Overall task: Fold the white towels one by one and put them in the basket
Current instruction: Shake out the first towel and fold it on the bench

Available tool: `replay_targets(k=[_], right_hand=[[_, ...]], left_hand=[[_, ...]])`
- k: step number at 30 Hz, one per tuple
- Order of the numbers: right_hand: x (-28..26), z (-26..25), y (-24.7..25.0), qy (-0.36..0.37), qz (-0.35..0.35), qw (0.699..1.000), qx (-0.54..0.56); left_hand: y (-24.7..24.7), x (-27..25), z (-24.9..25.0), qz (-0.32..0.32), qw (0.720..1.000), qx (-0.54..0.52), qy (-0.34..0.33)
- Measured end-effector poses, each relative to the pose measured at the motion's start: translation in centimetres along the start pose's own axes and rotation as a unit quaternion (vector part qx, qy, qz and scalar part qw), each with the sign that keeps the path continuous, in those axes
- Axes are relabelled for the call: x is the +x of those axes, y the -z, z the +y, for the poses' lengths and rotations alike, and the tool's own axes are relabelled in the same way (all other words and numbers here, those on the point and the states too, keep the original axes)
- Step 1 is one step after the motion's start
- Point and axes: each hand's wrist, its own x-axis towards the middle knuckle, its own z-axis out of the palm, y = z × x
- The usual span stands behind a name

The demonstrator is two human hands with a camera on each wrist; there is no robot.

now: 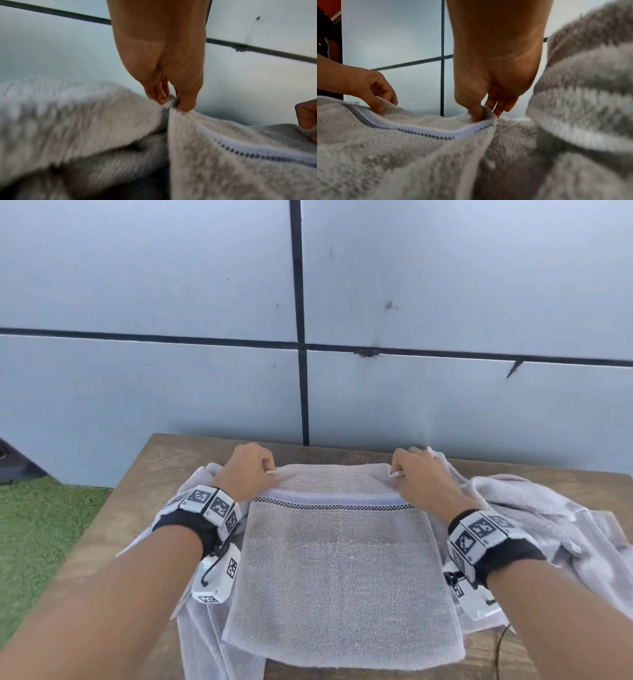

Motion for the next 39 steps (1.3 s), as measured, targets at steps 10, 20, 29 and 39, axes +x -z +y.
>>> replay_targets(k=[10, 20, 29, 39], right_hand=[[-4.8, 0.9, 6.7, 0.062, 0.08, 0.98, 0.169], [-14.6, 1.9, 5.8, 0.09, 0.074, 0.97, 0.211], [-19.7, 1.5, 1.0, 0.136, 0.092, 0.977, 0.136], [-23.5, 0.7, -4.0, 0.073, 0.041, 0.991, 0.1]], left_hand=[[8.4, -4.8, 2.5, -0.06, 0.997, -0.05, 0.018], [8.7, -16.6, 3.9, -0.048, 0.999, -0.012, 0.012], [4.7, -20.6, 2.6, 0.021, 0.999, -0.031, 0.04], [1.6, -22.4, 2.3, 0.009, 0.999, -0.001, 0.048]])
